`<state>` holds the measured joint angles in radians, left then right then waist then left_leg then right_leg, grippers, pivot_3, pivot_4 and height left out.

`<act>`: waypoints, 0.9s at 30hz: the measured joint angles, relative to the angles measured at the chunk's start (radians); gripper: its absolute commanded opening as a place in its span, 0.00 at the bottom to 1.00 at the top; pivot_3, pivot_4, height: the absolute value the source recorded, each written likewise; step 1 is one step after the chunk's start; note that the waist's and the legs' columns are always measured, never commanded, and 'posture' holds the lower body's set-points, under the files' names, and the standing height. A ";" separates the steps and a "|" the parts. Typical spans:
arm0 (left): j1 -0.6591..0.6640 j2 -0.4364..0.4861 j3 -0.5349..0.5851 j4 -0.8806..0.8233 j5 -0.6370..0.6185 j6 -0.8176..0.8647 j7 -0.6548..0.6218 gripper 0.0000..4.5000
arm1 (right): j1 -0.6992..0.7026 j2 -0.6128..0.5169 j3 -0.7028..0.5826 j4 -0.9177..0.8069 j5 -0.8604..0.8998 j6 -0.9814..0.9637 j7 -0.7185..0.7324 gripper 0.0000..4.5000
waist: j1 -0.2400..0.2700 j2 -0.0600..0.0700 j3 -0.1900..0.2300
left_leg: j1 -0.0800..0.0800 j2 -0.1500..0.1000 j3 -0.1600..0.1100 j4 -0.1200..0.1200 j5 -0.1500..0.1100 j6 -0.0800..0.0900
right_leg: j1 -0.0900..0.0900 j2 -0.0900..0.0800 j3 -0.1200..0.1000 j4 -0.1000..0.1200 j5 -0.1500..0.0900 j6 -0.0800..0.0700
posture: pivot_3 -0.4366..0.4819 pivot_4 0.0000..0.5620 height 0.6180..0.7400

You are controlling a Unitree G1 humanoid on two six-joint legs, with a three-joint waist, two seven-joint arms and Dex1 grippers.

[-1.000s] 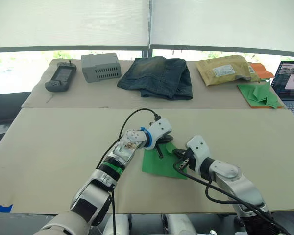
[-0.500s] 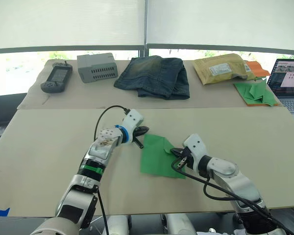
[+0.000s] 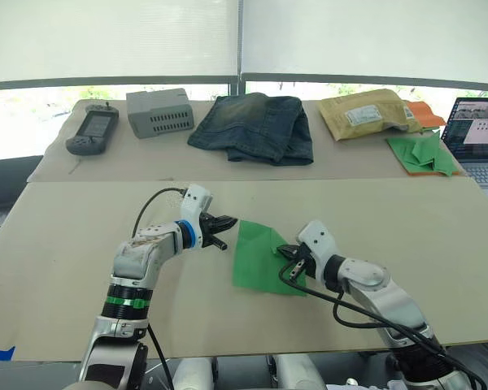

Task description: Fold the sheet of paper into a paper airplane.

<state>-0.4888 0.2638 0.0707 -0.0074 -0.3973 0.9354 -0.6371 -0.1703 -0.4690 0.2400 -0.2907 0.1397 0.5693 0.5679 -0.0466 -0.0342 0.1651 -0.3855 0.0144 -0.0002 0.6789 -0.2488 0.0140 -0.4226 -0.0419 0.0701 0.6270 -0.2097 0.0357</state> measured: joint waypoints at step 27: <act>0.006 0.051 -0.174 -0.104 -0.054 0.063 0.023 0.01 | -0.005 0.012 0.019 0.007 -0.044 -0.018 0.008 0.00 | 0.001 0.000 0.000 | 0.001 0.000 0.000 -0.001 0.000 0.000 | 0.000 0.000 0.000 0.000 0.000 -0.001 | 0.48 0.27 0.91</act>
<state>-0.4827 0.3151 -0.1031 -0.1119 -0.4510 0.9985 -0.6139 -0.1753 -0.4572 0.2588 -0.2839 0.0956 0.5509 0.5761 -0.0458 -0.0347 0.1648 -0.3846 0.0140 0.0002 0.6782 -0.2489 0.0139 -0.4222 -0.0421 0.0705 0.6270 -0.2101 0.0348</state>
